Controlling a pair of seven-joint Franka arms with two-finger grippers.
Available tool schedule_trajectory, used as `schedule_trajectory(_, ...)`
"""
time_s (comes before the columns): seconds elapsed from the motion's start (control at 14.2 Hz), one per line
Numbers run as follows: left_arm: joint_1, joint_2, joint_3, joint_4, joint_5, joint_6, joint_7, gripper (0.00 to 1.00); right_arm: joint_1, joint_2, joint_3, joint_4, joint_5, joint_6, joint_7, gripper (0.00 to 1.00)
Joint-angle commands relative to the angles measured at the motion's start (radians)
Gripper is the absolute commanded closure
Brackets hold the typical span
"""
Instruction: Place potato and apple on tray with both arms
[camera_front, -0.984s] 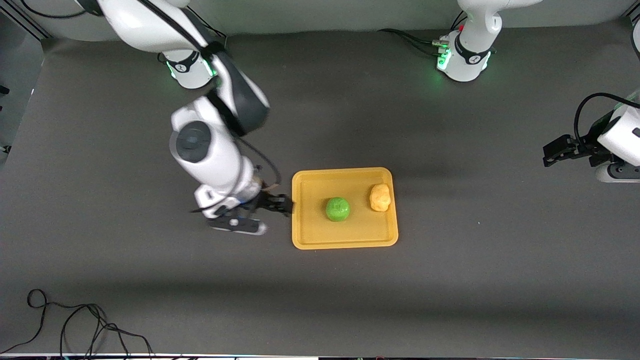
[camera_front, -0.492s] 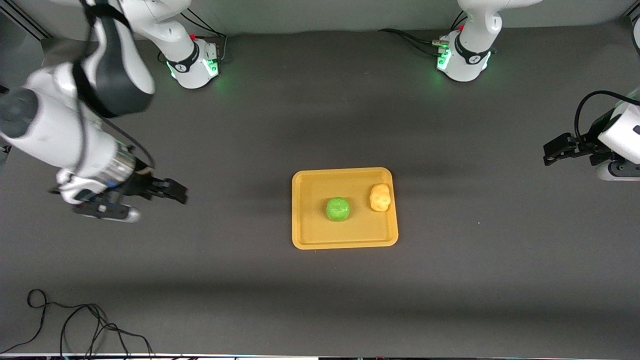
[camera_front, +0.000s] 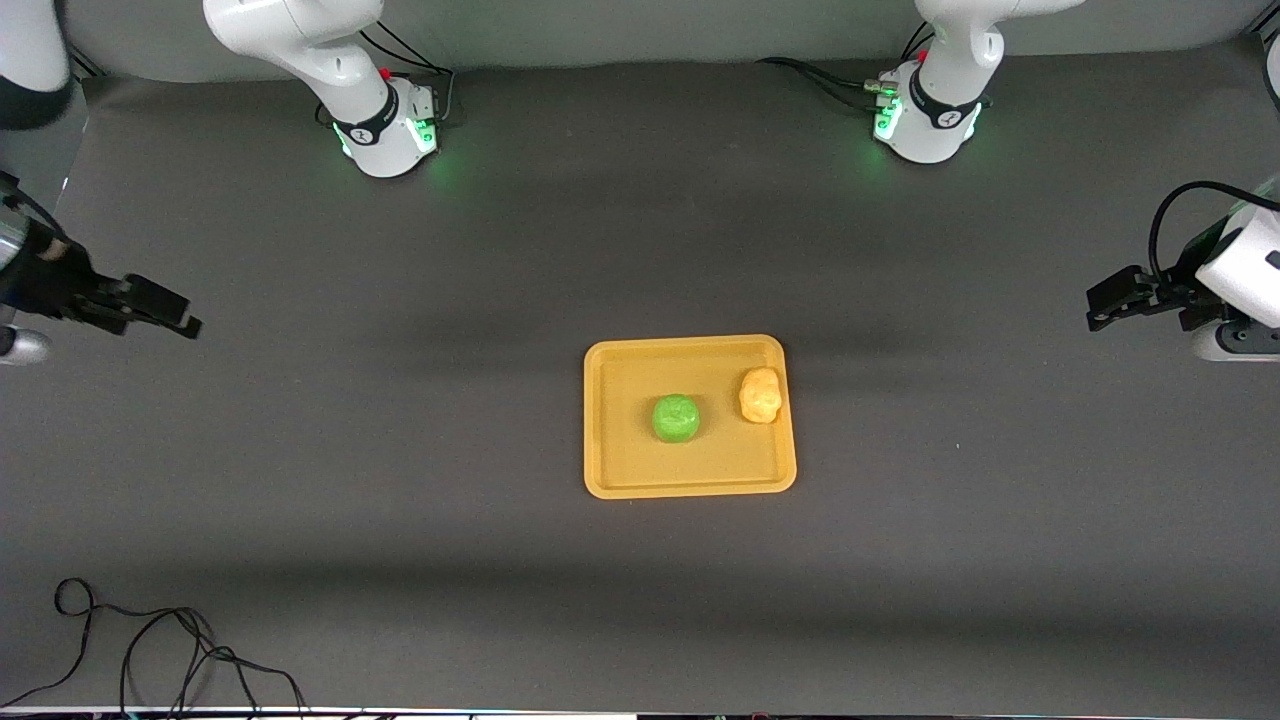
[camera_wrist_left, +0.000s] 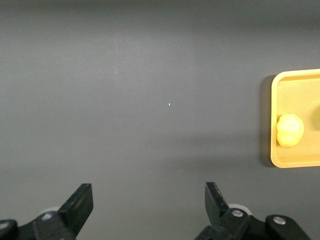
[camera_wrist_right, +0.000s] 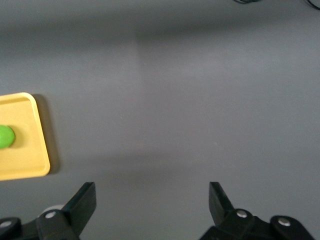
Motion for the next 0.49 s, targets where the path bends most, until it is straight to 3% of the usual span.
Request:
schedule_trajectory(0.0, -0.001, -0.024, -0.002, -0.016, 0.013, -0.011, -0.001, 0.0, -0.174, -0.037, 0.173, 0.028, -0.04, -0.037, -0.012, 0.0)
schedule_trajectory(0.14, -0.001, -0.024, -0.002, -0.016, 0.013, -0.012, -0.001, 0.0, -0.262, -0.058, 0.259, 0.037, -0.046, -0.054, -0.004, 0.0)
schedule_trajectory(0.28, -0.001, -0.024, -0.002, -0.016, 0.011, -0.011, -0.001, 0.0, -0.283, -0.043, 0.267, 0.1, -0.045, -0.14, -0.001, 0.0)
schedule_trajectory(0.42, -0.001, -0.024, -0.002, -0.016, 0.011, -0.011, -0.001, 0.0, -0.289, -0.044, 0.29, 0.097, -0.058, -0.162, 0.006, 0.0)
